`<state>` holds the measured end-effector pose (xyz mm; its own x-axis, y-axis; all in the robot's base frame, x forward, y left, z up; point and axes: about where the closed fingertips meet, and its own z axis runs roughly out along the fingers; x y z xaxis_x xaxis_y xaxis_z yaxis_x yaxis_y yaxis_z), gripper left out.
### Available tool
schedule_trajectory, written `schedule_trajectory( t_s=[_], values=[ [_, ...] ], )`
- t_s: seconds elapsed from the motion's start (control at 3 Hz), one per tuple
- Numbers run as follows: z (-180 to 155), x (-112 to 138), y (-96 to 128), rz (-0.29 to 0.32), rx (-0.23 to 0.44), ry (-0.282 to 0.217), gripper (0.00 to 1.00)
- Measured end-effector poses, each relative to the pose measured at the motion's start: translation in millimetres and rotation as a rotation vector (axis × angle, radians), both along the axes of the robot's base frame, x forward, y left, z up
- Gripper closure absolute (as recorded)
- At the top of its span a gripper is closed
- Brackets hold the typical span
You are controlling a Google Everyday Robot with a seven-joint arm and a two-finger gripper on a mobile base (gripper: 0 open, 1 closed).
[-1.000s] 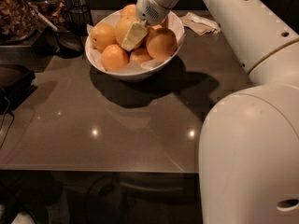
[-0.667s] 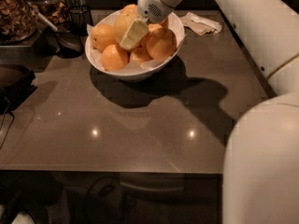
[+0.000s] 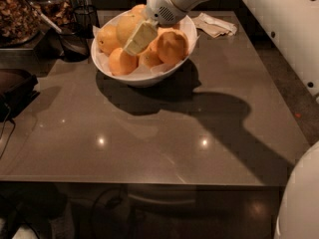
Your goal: Pick orange from white bowl
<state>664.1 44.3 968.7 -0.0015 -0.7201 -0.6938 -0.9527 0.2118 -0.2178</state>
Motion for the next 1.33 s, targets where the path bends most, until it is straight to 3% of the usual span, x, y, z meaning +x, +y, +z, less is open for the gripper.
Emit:
schedule_trajectory(
  t_s=[0.33, 0.67, 1.0, 1.33],
  values=[
    [1.3, -2.3, 5.9, 0.001, -0.027, 0.007, 1.00],
    [12.9, -22.8, 15.4, -0.018, -0.024, 0.030, 1.00],
    [20.2, -79.7, 13.0, -0.082, 0.069, -0.002, 1.00],
    [17.0, -69.3, 3.9, -0.126, 0.086, -0.024, 1.00]
  ],
)
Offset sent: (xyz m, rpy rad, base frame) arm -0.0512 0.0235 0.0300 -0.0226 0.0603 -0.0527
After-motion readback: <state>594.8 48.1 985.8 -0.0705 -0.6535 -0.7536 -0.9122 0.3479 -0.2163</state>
